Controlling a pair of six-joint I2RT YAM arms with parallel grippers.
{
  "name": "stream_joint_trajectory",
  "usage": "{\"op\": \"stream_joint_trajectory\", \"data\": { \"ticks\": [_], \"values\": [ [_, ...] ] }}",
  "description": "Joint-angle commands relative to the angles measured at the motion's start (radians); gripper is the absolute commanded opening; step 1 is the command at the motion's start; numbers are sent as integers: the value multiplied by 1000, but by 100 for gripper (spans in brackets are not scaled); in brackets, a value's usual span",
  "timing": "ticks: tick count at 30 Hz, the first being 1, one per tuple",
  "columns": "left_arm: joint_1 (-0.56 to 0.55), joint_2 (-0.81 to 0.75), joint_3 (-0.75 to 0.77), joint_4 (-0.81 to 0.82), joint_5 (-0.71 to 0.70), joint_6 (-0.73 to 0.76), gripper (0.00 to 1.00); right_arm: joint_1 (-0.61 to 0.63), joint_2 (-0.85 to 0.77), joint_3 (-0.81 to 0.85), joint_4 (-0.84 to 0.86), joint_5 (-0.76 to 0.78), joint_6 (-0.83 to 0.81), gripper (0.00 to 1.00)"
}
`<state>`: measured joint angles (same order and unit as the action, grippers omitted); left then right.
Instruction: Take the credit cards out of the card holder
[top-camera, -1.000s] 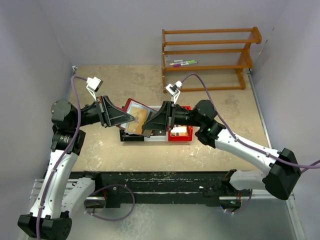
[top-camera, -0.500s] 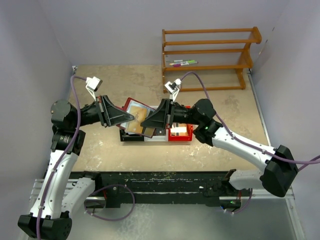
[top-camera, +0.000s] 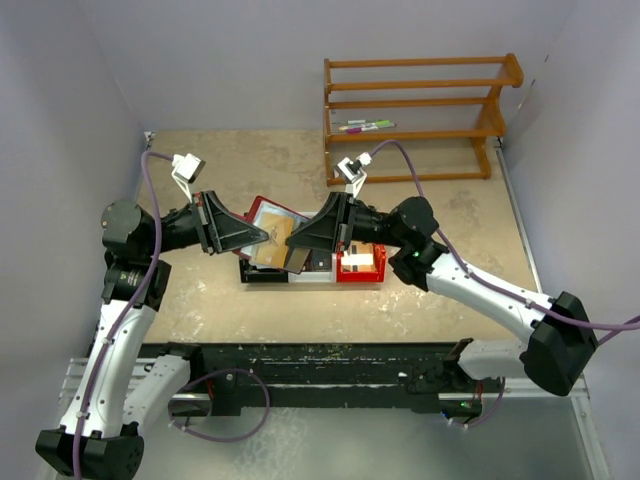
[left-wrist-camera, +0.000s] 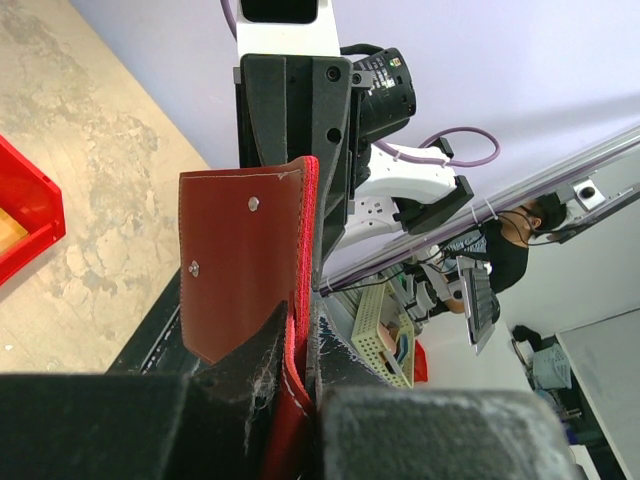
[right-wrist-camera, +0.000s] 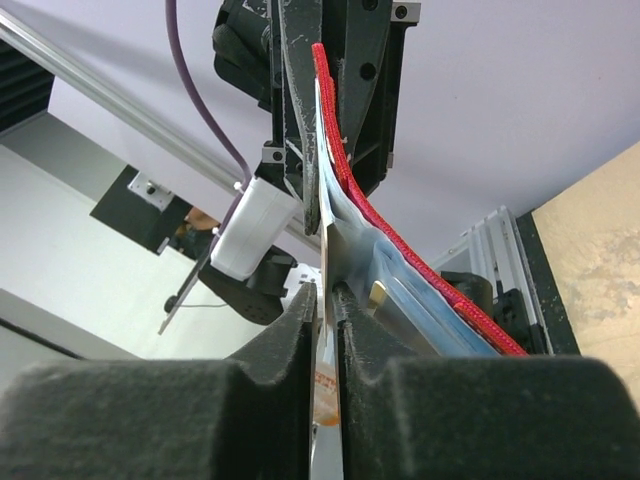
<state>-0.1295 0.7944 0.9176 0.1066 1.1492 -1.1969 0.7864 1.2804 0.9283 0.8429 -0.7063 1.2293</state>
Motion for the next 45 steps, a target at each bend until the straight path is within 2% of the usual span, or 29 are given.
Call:
{"op": "stream_joint_trajectory", "data": {
  "ticks": [1,4,12,23,26,30,34,38,41,45],
  "values": [
    [1,-16,10,38,2,-15,0,-9,-7,35,77,-2,20,10],
    [1,-17,11,33,0,-11,0,-14,-12,19,89,0,29,0],
    [2,-14,15,35,-2,-17,8,-39,-58,-42,92,14,38,0],
    [2,-13,19,35,-1,-11,0,-46,-90,-105,83,15,32,0],
    [2,-1,48,-54,-16,66,0,-61,-116,-119,47,0,20,0],
    [2,19,146,-319,-95,367,0,-137,-189,-149,-119,-35,-46,0],
    [2,61,231,-537,-205,626,0,-248,-275,-170,-355,-73,-142,0],
    [2,88,267,-625,-277,752,0,-366,-313,-166,-593,-91,-253,0],
    [2,108,280,-665,-341,830,0,-419,-291,-105,-879,-16,-395,0],
    [2,142,314,-746,-402,935,0,-437,-191,32,-1197,230,-583,0]
  ]
}}
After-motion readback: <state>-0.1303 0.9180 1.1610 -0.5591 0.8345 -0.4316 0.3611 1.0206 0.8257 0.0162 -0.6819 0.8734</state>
